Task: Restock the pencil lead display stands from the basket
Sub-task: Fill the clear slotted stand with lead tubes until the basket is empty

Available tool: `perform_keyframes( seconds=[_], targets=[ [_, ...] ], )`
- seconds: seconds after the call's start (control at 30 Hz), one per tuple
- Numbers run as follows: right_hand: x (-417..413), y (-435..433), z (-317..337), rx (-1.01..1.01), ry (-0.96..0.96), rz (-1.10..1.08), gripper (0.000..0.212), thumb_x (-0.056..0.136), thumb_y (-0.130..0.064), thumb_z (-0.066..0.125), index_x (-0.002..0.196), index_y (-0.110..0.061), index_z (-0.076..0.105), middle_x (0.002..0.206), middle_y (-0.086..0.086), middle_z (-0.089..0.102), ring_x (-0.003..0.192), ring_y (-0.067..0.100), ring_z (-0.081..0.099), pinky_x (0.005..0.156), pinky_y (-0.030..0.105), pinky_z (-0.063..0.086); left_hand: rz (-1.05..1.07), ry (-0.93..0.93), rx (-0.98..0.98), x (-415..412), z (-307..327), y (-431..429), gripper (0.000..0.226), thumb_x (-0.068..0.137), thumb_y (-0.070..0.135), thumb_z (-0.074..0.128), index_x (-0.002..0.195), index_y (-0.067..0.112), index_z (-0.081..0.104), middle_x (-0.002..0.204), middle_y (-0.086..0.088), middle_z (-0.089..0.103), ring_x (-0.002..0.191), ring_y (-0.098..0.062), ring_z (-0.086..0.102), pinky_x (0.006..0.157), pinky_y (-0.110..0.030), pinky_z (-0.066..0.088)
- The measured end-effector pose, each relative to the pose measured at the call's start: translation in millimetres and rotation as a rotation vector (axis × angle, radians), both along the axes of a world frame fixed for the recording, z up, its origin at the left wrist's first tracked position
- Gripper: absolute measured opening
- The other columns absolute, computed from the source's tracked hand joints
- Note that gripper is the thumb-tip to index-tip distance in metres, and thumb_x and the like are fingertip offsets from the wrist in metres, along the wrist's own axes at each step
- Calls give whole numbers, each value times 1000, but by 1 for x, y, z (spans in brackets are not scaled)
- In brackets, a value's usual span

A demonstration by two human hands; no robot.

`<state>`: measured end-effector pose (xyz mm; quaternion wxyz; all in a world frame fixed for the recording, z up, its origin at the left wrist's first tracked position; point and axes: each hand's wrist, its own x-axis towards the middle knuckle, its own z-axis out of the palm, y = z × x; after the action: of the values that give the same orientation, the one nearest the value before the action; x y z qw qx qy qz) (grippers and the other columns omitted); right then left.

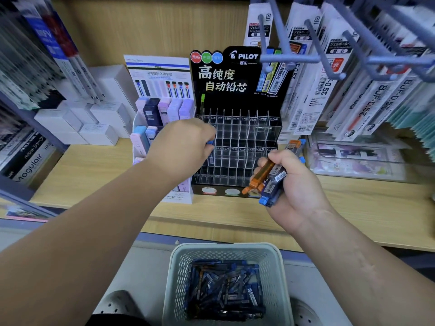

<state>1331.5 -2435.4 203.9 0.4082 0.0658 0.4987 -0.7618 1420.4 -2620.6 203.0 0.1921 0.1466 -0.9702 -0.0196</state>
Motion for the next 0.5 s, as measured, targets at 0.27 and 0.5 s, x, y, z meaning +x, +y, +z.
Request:
perform_keyframes(
  seconds=[0.27,0.5],
  targets=[
    [-3,-3,-2,71,-9,-45,21,95,-15,61,74,-15,58,65,0,58,46,11,58,55,32,54,3,205,542,15,19,29,14,87,32,73,83,19,76,67,8,67,58,-4,58,59,-24,50],
    [-1,-8,-3,52,-1,-87,11,93,-14,61,83,-14,56,61,-1,58,48,15,57,64,38,51,-44,95,1025,23,1,69,8,80,11,83,80,18,77,69,3,71,61,-17,67,60,-25,55]
  ],
)
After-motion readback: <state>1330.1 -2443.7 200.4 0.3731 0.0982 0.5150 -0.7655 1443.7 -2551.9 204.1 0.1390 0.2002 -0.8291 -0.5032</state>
